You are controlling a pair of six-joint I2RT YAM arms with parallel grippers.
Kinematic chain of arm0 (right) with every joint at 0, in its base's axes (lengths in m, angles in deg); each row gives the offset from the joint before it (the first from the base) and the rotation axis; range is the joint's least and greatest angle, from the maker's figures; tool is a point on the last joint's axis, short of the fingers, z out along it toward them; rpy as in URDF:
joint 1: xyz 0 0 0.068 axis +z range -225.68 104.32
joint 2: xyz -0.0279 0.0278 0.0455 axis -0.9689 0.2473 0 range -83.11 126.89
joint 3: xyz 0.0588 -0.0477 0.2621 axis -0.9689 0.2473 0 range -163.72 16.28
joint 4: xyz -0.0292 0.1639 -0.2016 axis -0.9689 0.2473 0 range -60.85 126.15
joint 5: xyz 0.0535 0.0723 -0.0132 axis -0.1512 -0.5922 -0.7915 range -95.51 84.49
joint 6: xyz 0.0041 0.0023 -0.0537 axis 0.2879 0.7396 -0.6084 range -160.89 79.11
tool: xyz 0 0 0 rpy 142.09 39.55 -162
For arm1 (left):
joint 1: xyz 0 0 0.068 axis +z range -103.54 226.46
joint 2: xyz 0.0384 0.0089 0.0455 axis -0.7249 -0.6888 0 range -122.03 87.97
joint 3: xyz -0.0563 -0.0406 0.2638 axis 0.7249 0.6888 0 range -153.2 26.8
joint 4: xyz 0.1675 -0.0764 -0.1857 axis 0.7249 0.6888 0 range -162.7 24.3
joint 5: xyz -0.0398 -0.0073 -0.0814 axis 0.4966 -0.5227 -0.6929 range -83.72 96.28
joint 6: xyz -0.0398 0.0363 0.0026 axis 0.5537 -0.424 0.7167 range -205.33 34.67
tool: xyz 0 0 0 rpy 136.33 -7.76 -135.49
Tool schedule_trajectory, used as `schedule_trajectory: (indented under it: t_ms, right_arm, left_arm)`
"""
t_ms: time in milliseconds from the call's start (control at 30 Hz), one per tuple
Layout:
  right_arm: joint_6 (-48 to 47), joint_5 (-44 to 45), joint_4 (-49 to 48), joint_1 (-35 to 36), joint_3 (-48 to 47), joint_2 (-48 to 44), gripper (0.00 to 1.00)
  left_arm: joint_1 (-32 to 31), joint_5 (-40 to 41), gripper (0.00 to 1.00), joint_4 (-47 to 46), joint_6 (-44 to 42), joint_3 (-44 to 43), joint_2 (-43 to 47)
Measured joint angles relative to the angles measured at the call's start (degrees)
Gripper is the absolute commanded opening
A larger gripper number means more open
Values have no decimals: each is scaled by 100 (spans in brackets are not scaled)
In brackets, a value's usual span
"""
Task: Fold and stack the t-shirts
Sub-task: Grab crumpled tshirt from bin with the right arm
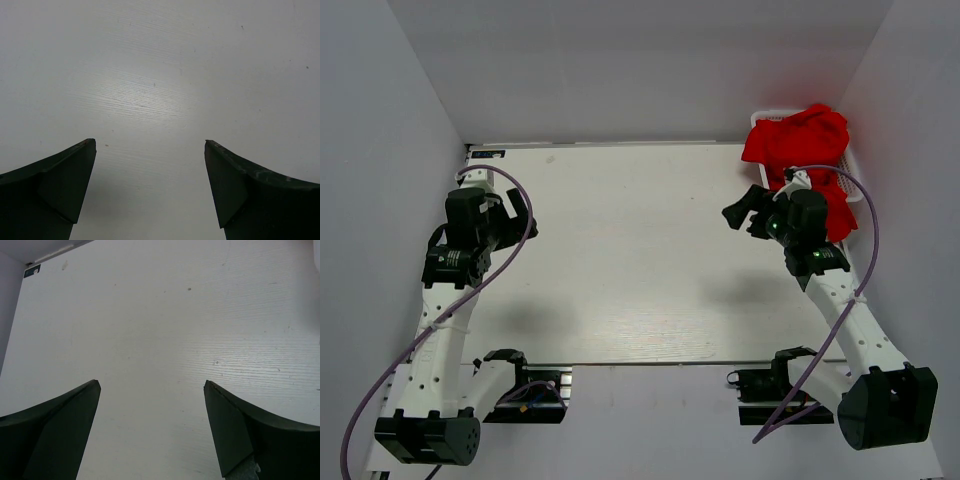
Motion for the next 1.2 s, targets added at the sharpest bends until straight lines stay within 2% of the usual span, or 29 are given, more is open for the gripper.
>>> schedule_trajectory:
  t_ms: [200, 367, 667, 800, 1200]
  right_arm:
    - [-175, -55, 50, 0, 0, 0, 90]
    - [-146, 437, 203, -2, -28, 55, 90]
    - [-334, 1274, 894, -26, -1311, 1305, 90]
    - [-315, 1751, 1276, -166, -2291, 2205, 90]
    - [31, 2686, 2874, -1056, -6260, 5204, 90]
  left_arm:
    - [0, 0, 99, -20, 0, 0, 2]
    - [0, -17, 99, -68, 7, 0, 2]
    - [0, -219, 99, -236, 24, 2, -184]
    - [0, -240, 99, -295, 44, 4, -396]
    - [0, -599, 99, -623, 24, 278, -629]
